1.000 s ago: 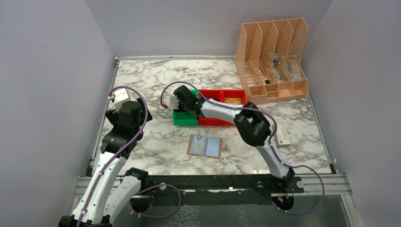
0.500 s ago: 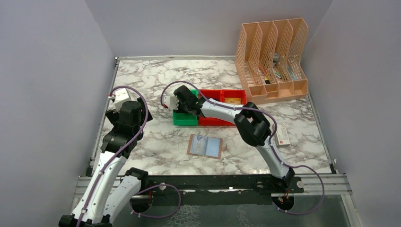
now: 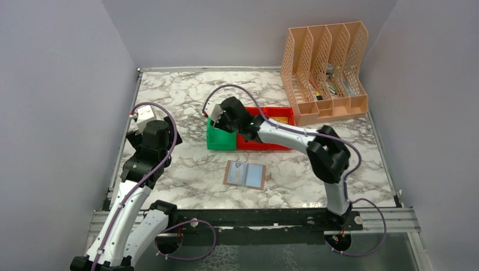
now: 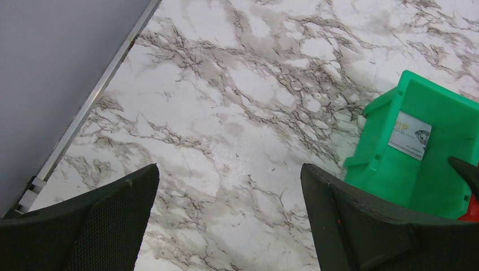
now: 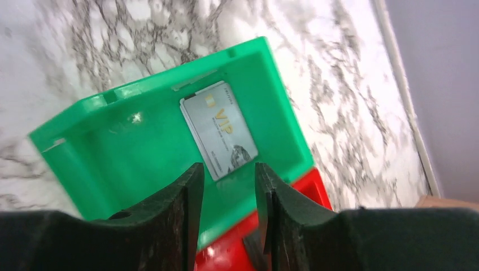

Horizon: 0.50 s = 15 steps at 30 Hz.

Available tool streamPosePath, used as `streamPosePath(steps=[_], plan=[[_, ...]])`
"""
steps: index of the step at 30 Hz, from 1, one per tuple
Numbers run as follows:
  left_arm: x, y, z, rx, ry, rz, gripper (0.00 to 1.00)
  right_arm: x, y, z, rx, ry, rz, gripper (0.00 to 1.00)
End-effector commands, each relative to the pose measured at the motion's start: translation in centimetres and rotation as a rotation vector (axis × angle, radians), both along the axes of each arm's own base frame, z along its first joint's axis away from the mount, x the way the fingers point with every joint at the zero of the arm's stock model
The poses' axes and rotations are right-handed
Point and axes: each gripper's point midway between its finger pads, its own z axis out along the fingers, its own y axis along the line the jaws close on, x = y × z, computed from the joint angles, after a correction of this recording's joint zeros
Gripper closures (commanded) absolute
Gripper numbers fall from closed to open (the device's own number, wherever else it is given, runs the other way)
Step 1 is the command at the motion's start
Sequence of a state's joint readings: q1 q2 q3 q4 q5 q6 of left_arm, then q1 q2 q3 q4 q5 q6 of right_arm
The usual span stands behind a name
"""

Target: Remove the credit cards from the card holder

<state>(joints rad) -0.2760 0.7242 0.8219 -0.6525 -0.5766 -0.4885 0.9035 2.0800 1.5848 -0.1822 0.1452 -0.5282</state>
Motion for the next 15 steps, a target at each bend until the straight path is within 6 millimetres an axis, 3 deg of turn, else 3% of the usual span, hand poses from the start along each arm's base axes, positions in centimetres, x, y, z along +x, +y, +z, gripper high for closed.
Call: streamPosePath(steps=[1, 4, 8, 15], plan=[[0.1, 0.2, -0.3, 0.000, 0.001, 0.010, 0.01, -1.7, -0.6, 8.8, 0.426, -0.017, -0.123, 0.61], [0.2, 0.0, -0.4, -0.002, 0.006, 0.006, 0.01, -3.9, -2.8, 8.7, 0.593, 0.096, -0.246, 0.61], [0.5, -0.4, -0.8, -0.002, 0.026, -0.022, 0.01, -8.4, -4.6, 7.7, 0.734, 0.332, -0.321, 0.61], [0.9, -1.1, -1.6, -0.004, 0.065, -0.061, 0.01, -14.9, -6.6, 4.9, 0.912, 0.676, -0.397, 0.59]])
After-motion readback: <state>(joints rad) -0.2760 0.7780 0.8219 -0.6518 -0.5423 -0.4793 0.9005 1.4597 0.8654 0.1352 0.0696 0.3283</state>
